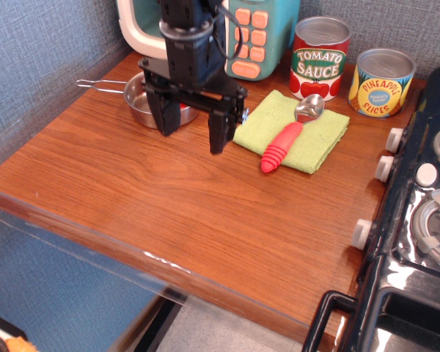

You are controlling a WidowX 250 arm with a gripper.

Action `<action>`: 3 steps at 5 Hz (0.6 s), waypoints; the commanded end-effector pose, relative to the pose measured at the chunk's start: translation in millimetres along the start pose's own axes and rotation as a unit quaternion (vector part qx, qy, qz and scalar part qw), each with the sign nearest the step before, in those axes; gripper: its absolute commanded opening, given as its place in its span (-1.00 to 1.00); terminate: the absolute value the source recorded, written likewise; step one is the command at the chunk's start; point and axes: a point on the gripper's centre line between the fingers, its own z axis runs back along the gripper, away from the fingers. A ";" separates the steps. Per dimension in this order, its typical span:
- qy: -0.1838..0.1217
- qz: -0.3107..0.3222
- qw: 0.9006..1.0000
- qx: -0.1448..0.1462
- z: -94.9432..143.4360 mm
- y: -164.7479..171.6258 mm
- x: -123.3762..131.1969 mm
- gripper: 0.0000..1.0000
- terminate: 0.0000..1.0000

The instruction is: Move the tomato to bottom right of table

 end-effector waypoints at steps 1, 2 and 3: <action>-0.023 0.070 0.997 0.017 9.2 54.2 32.5 1.00 -1.00; -0.042 0.119 0.992 0.029 12.2 88.5 51.9 1.00 -1.00; -0.042 0.161 0.985 0.035 -0.4 116.6 74.2 1.00 -1.00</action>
